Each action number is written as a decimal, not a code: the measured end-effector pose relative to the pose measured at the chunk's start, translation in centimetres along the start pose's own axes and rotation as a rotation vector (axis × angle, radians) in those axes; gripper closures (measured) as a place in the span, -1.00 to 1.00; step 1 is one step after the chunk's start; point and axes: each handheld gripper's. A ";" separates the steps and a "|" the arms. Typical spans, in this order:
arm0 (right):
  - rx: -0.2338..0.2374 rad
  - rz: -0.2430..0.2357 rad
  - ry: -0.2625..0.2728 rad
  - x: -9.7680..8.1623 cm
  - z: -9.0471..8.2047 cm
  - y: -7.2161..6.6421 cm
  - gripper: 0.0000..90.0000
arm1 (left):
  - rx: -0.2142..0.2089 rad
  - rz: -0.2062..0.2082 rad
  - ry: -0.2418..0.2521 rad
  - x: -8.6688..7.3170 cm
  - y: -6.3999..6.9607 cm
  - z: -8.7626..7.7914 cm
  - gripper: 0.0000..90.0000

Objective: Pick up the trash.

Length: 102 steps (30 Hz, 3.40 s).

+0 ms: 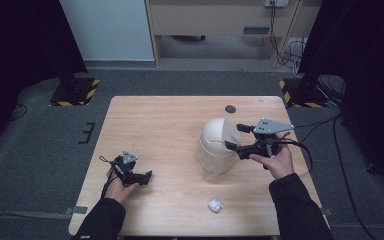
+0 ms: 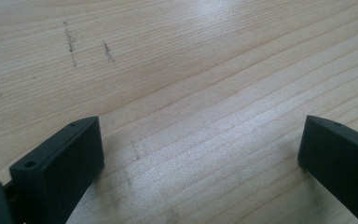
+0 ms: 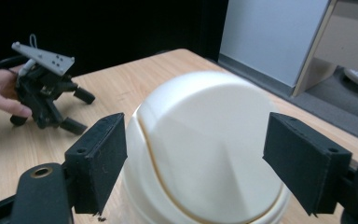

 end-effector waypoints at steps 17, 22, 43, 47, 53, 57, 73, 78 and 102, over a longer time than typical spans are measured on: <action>0.037 0.027 -0.097 -2.1 1.7 -0.5 -0.48 | 0.000 0.000 0.000 0.0 0.0 0.0 -1.00; 0.036 0.026 -0.120 -2.5 2.3 -0.6 -0.46 | 0.000 0.000 0.000 0.0 0.0 0.0 -1.00; 0.042 0.044 -0.127 -3.1 3.9 -1.0 -0.48 | 0.000 0.000 0.000 0.0 0.0 0.0 -1.00; 0.042 0.046 -0.119 -2.9 3.6 -1.0 -0.48 | 0.000 0.000 0.000 0.0 0.0 0.0 -1.00; 0.037 0.049 -0.072 -2.1 2.3 -1.1 -0.49 | 0.000 0.000 0.000 0.0 0.0 0.0 -1.00; 0.020 0.059 -0.039 -1.6 1.1 -0.8 -0.50 | 0.000 0.000 0.000 0.0 0.0 0.0 -1.00; -0.009 0.060 -0.007 -1.9 -2.3 -1.9 -0.54 | 0.000 0.000 0.000 0.0 0.0 0.0 -1.00; -0.011 0.061 -0.004 -2.4 -3.1 -2.3 -0.54 | 0.000 0.000 0.000 0.0 0.0 0.0 -1.00; 0.022 0.015 -0.084 -4.8 -2.9 -5.1 -0.45 | 0.000 0.000 0.000 0.0 0.0 0.0 -1.00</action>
Point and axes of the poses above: each handheld gripper's, and its own axes: z roughly forward along the jaws, x roughly out of its top, y roughly to its right, and after that the axes turned 2 degrees about x, right-handed
